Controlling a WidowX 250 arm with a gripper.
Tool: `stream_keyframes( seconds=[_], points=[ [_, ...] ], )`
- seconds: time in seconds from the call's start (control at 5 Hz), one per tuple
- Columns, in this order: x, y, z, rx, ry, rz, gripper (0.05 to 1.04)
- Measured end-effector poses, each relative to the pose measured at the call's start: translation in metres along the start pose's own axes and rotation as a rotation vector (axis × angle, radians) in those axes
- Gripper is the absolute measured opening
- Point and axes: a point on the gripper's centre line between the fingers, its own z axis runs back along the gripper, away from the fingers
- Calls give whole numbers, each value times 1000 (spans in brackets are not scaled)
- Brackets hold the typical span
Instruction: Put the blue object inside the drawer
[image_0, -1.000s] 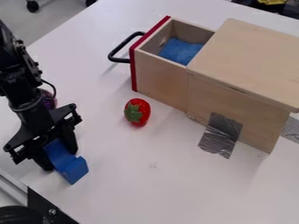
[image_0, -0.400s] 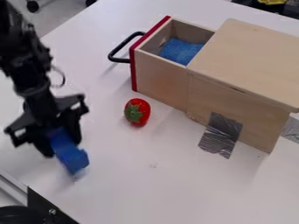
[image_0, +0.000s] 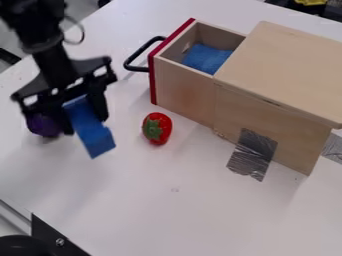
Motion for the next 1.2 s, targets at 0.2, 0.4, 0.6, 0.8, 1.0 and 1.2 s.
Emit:
stream_keyframes(
  seconds=[0.2,0.4,0.6,0.8,1.0,1.2],
  points=[
    [6,-28,20,-15,9,-70,591],
    [19,-58,31,-21,42,-117,591],
    [32,-93,35,-19,62,-201,591],
    [45,-120,22,-18,96,-276,591],
    [54,-137,1,-1,120,-309,591],
    [58,-143,-18,19,135,-305,591]
  ],
)
